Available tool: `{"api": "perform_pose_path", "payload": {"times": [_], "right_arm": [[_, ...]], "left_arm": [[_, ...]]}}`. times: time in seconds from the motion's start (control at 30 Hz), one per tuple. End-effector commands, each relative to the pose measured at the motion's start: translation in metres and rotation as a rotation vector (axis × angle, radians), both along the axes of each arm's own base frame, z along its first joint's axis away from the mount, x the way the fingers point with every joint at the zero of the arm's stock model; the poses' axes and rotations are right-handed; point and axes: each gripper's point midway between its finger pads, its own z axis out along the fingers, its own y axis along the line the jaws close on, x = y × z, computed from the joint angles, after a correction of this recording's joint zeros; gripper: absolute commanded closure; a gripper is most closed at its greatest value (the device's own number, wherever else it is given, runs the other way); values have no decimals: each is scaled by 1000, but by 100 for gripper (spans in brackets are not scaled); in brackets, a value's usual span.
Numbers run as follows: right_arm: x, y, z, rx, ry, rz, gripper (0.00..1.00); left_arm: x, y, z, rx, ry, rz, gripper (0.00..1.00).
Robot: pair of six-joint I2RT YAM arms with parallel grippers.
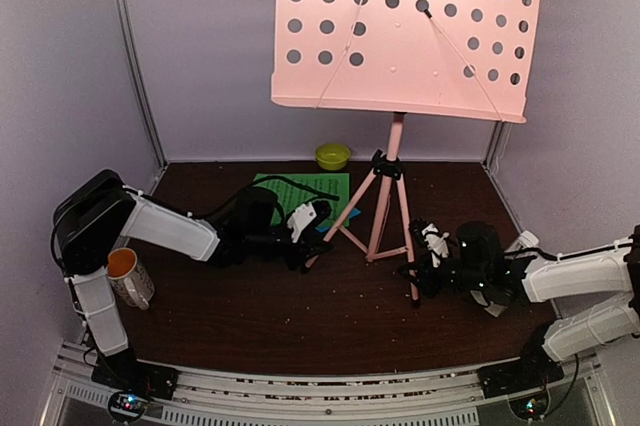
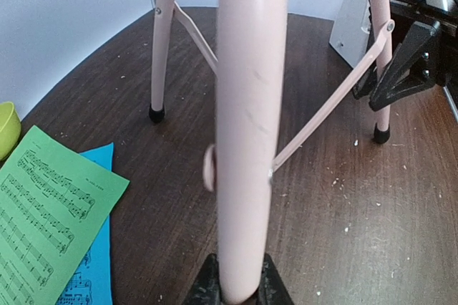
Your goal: Set up the instrument practice props
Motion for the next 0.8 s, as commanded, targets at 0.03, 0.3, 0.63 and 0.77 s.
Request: {"api": "perform_pose_path", "payload": {"times": [0.03,0.3,0.63,0.77], "right_arm": [[-14,-42,-42,50,293,-284,100],[-28,-63,-49,44,349,-376,100],[-38,-68,-55,49,374,-406,100],[-34,-56,-50,4,342,-363,100]], "left_arm": [[7,50,-38,98,129,130,100],[2,67,-52,112,175,178,100],[-11,100,-79,179,216,232,100],[-18,107,-90,194,233,239,100]]}}
